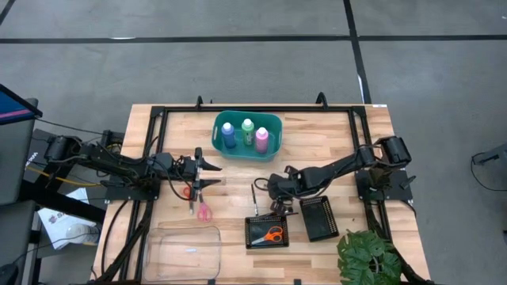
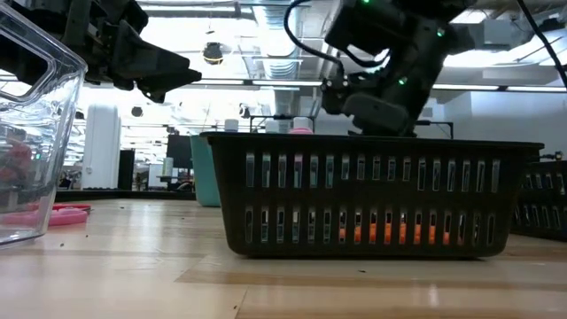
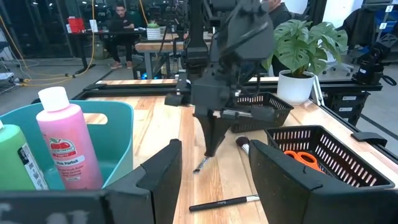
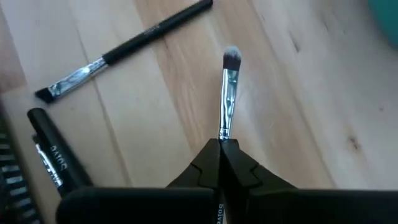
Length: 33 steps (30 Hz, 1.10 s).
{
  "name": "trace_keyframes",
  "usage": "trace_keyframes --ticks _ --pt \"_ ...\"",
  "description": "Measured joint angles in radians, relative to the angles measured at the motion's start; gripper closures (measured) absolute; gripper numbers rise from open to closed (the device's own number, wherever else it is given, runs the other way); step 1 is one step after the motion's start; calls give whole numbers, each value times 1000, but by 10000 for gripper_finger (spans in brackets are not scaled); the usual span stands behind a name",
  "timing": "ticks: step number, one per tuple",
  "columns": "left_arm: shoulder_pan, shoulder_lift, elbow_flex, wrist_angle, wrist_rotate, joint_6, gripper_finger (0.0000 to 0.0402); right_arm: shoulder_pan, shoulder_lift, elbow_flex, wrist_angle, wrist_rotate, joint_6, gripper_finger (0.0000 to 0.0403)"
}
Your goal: Pick & Place Paint Supplies
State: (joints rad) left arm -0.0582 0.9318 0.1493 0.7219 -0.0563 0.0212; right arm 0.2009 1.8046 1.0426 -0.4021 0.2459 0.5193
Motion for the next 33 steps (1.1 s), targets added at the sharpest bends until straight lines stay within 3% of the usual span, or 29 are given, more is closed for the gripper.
trace_keyframes --ticks 17,33 --pt "0 0 0 -7 0 0 225 82 -3 204 -184 28 -58 402" --pt "0 0 0 -8 0 -2 225 193 -5 345 -230 -113 -75 403"
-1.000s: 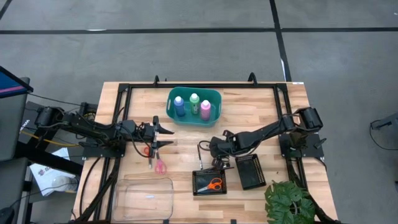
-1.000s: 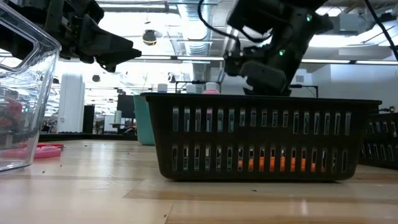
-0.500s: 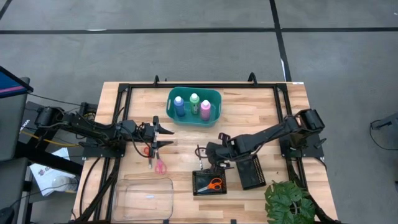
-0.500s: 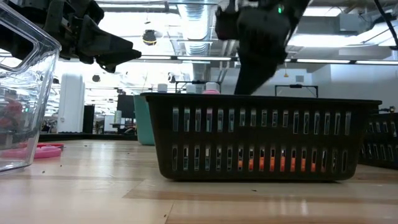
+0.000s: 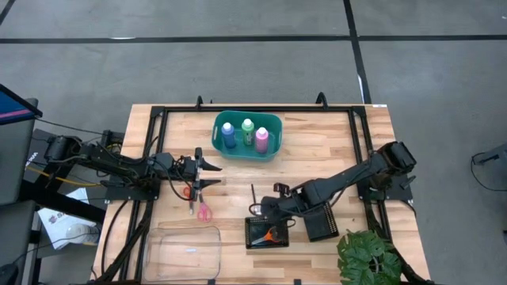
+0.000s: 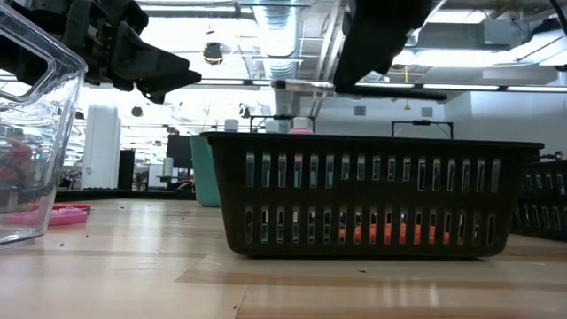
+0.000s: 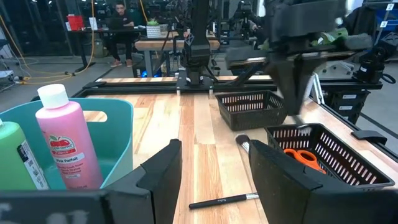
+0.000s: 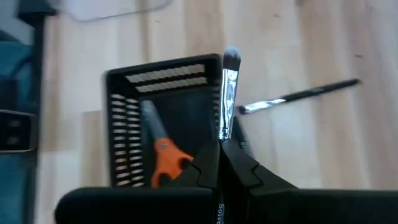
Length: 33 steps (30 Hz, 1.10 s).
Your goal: Pick & Place Paint Supplies
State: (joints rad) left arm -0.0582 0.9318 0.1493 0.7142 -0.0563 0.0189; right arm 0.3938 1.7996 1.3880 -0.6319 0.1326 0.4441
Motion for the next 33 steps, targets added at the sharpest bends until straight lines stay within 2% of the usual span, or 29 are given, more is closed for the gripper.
trace_keyframes --ticks 7,13,26,29,33 --pt "0 0 0 0 0 0 225 25 62 1 118 -61 -3 403" --pt "0 0 0 0 0 0 225 24 124 0 112 -76 1 403" --pt "0 0 0 0 0 0 225 26 136 0 173 -110 1 401" --pt "0 0 0 0 0 0 225 25 136 0 168 -110 1 385" --pt "0 0 0 -1 0 0 225 25 136 0 169 -110 0 338"
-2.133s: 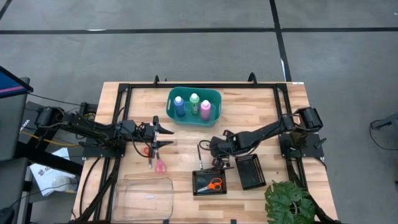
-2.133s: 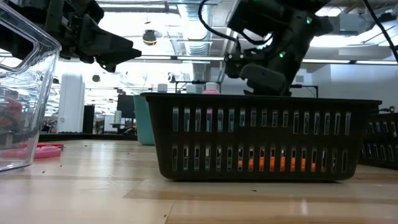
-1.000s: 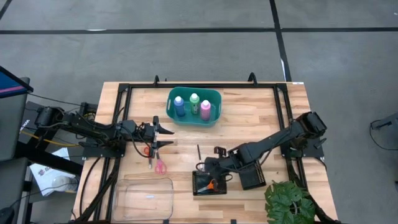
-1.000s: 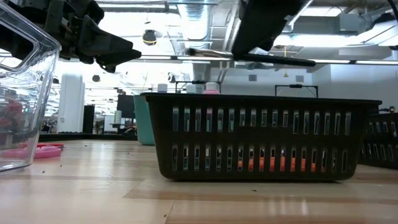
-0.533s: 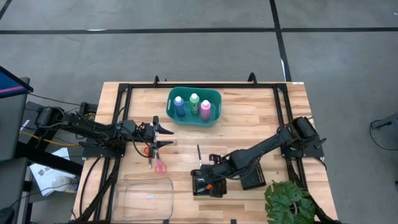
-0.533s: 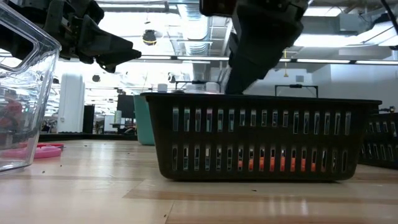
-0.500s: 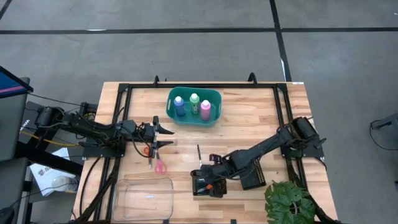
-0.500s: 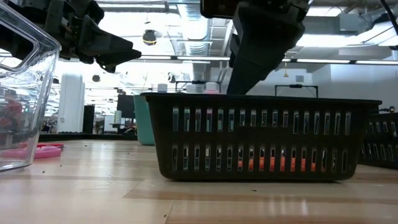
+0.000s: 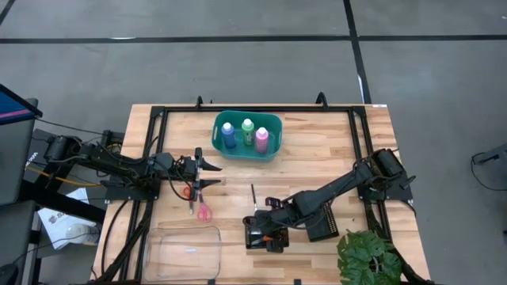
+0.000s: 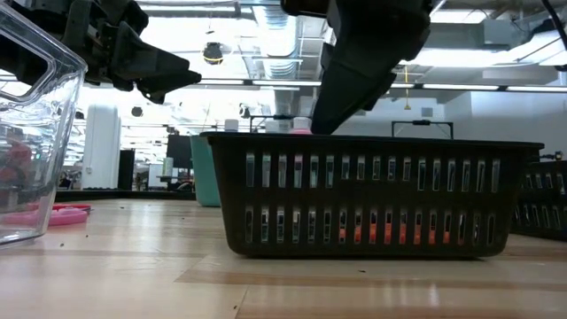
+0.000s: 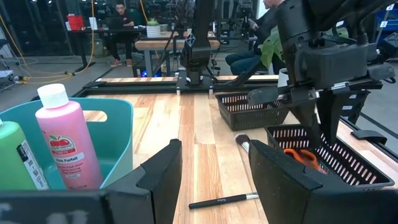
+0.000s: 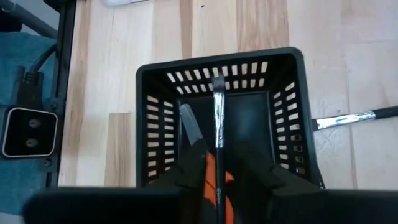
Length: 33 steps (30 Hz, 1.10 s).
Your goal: Pick & Place Paint Supplies
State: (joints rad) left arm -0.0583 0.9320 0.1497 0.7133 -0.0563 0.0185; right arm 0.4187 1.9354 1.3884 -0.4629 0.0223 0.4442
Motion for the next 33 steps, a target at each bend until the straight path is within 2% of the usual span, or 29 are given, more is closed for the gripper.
trace_keyframes --ticks 7,12,17,20,25,33 --pt "0 0 0 -1 0 0 225 -9 0 0 0 -1 0 228" --pt "0 0 0 -1 0 0 225 -48 0 32 -15 2 16 183" --pt "0 0 0 -1 0 0 225 -108 0 61 -26 12 14 176" --pt "0 0 0 -1 0 -2 225 -157 0 64 -27 55 59 181" --pt "0 0 0 0 0 -21 225 -240 0 64 -48 61 80 191" --pt "0 0 0 0 0 -26 225 -287 0 28 -22 63 89 200"
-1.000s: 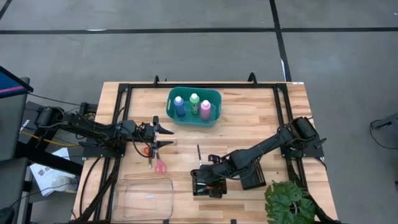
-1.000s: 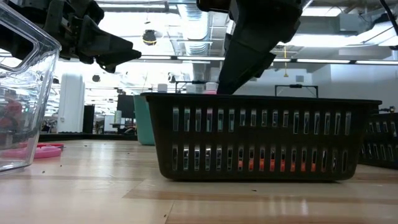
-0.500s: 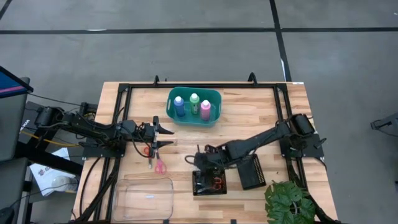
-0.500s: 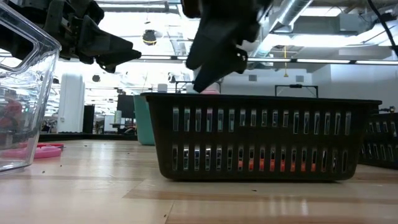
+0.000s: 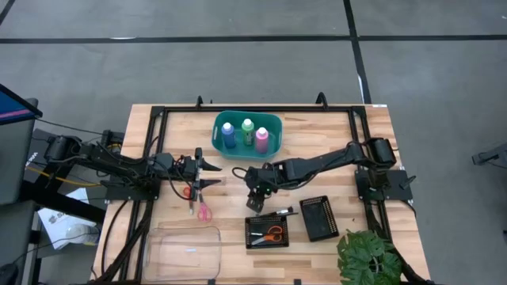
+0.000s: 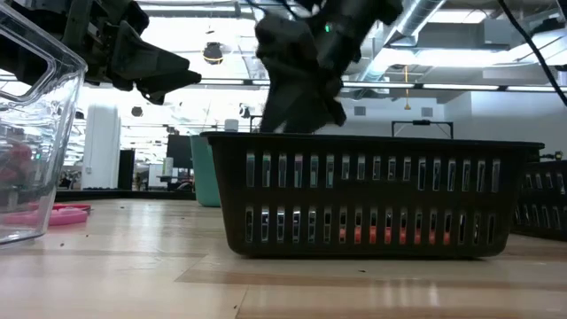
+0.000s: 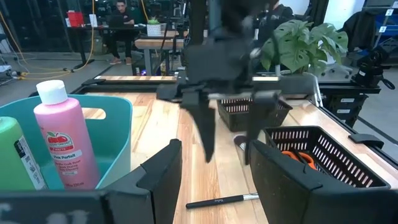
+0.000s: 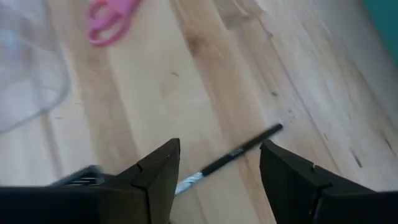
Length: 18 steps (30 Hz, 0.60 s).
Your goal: Pick & Place Paint Supplies
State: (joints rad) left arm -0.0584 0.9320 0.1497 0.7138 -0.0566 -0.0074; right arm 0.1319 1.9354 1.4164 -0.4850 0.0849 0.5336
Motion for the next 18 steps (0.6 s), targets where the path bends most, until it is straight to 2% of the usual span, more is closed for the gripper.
trace_keyframes --ticks 9,14,17,18 --pt "0 0 0 1 0 -1 225 -19 1 -135 128 2 88 201" --pt "0 0 0 4 0 -1 225 -17 42 -136 148 6 89 201" --pt "0 0 0 7 0 -1 225 -17 113 -89 166 5 88 202" --pt "0 0 0 10 0 -1 225 -16 129 -85 117 0 87 204"
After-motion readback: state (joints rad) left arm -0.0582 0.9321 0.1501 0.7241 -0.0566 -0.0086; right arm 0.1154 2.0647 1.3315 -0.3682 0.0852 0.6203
